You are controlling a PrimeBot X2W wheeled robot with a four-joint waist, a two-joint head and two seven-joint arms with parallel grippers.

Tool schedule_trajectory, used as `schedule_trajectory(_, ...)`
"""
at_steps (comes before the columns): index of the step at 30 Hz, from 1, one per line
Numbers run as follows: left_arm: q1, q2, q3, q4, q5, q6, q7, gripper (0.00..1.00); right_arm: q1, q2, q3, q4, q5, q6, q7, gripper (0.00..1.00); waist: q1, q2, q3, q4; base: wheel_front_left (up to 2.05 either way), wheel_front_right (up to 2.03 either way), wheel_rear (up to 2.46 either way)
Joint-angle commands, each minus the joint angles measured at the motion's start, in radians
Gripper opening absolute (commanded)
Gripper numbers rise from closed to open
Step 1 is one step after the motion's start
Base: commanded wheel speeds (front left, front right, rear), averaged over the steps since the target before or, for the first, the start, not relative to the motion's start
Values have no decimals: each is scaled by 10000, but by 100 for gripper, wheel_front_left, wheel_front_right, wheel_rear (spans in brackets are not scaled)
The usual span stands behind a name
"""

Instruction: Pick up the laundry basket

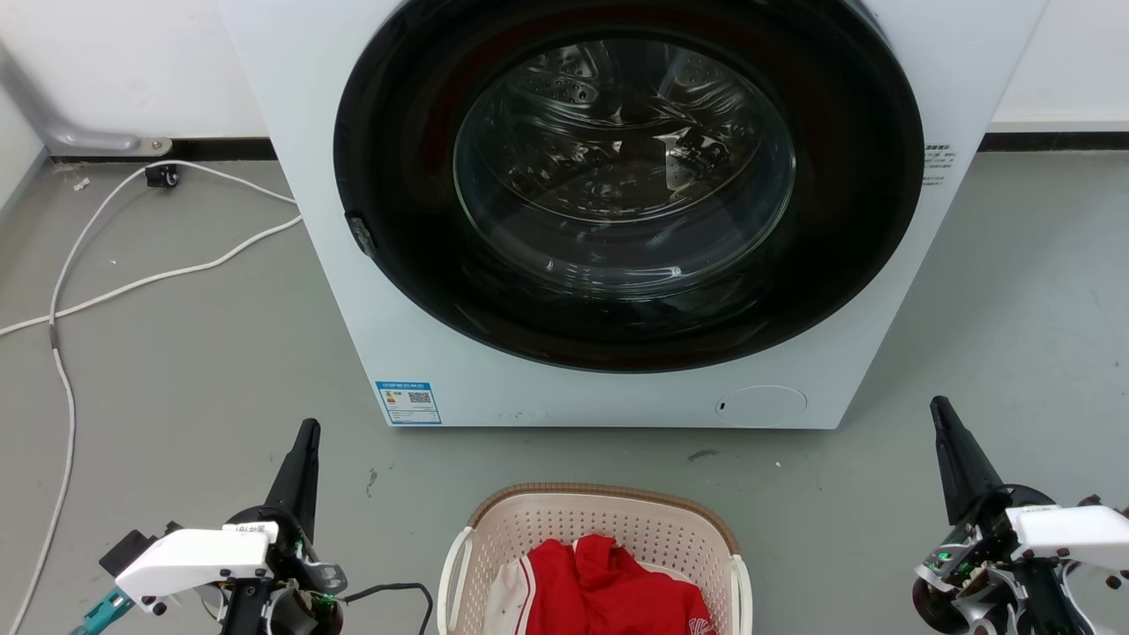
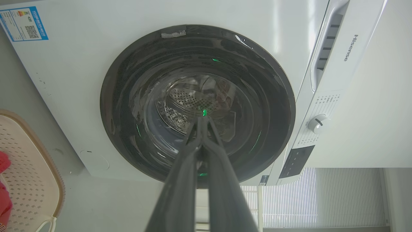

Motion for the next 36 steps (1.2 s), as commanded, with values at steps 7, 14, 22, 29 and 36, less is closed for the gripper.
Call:
schedule_trajectory(7, -101, -15, 37, 13, 46, -30, 49, 0, -92, -25, -10, -30, 12, 29, 35, 0, 0, 0, 0, 0, 0, 0, 0)
schedule_trajectory(14, -103, -21, 50, 14, 62, -30, 60, 0, -92, -24, -11, -30, 11, 29, 35, 0, 0, 0, 0, 0, 0, 0, 0)
schedule_trajectory(22, -104, -30, 62, 15, 77, -30, 75, 0, -92, -24, -10, -29, 11, 29, 36, 0, 0, 0, 0, 0, 0, 0, 0)
schedule_trajectory(29, 16, -35, 34, 30, 19, 2, 19, 100, 17, 4, 2, 26, -6, 0, -9, 100, 0, 0, 0, 0, 0, 0, 0)
schedule_trajectory(36, 384, -125, -51, 281, 76, 12, -155, 100, 405, 52, 126, 283, -80, -3, -180, 100, 0, 0, 4, -3, 0, 0, 0)
